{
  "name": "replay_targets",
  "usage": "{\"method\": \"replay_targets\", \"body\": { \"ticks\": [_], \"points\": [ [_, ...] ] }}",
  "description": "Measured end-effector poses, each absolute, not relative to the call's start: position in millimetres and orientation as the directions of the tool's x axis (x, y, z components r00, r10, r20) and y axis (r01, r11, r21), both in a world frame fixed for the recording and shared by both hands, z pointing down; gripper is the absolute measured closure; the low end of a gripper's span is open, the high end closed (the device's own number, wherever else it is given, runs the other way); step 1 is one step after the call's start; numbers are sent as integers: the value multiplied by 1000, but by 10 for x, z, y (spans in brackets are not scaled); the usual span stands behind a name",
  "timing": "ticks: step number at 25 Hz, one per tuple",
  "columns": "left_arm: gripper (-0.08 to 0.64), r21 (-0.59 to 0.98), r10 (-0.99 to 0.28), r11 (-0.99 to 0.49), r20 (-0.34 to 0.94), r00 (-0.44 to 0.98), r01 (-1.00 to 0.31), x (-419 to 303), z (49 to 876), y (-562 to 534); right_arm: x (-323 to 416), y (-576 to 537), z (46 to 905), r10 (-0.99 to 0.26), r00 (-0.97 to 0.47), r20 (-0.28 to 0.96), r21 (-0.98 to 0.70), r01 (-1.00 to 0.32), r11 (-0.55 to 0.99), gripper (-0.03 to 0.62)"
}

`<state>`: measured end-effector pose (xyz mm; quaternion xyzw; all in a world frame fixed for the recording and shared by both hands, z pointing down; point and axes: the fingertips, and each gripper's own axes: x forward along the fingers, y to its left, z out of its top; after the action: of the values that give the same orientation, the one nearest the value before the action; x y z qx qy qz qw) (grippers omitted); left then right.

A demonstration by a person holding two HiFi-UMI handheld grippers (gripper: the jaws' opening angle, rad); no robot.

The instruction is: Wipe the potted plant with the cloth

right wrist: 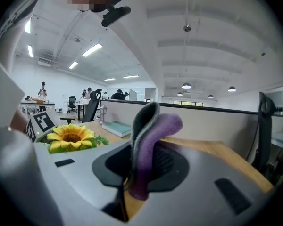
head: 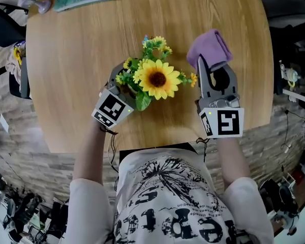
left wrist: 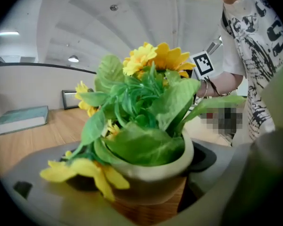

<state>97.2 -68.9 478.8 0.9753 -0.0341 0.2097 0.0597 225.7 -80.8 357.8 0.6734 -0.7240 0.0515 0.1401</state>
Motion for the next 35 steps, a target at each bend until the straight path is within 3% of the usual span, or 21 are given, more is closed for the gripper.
{"method": "replay_targets", "body": {
  "ticks": [11,14,21,25,29,35],
  "points": [
    [25,71,18,-997,464,886,-17,919,5013,-653,2076,-782,3791,-955,-60,292,118,-988,98,517],
    [-27,75,-25,-995,477,879,-69,939,5048,-731,2045,-783,3826,-949,-60,309,134,-985,106,517],
    [-29,102,-82,-985,421,903,-137,846,4820,-763,2012,-753,3774,-946,-68,318,131,-985,115,517],
    [59,121,-122,-977,365,923,-177,721,4473,-801,1964,-726,3723,-948,-65,312,111,-988,104,517],
    [98,100,-212,-964,263,941,-245,627,3989,-856,1920,-652,3626,-950,-67,305,116,-988,107,517],
    [296,74,-382,-914,178,907,-399,423,3441,-902,1886,-605,3479,-942,-114,314,95,-984,151,515]
  ]
}}
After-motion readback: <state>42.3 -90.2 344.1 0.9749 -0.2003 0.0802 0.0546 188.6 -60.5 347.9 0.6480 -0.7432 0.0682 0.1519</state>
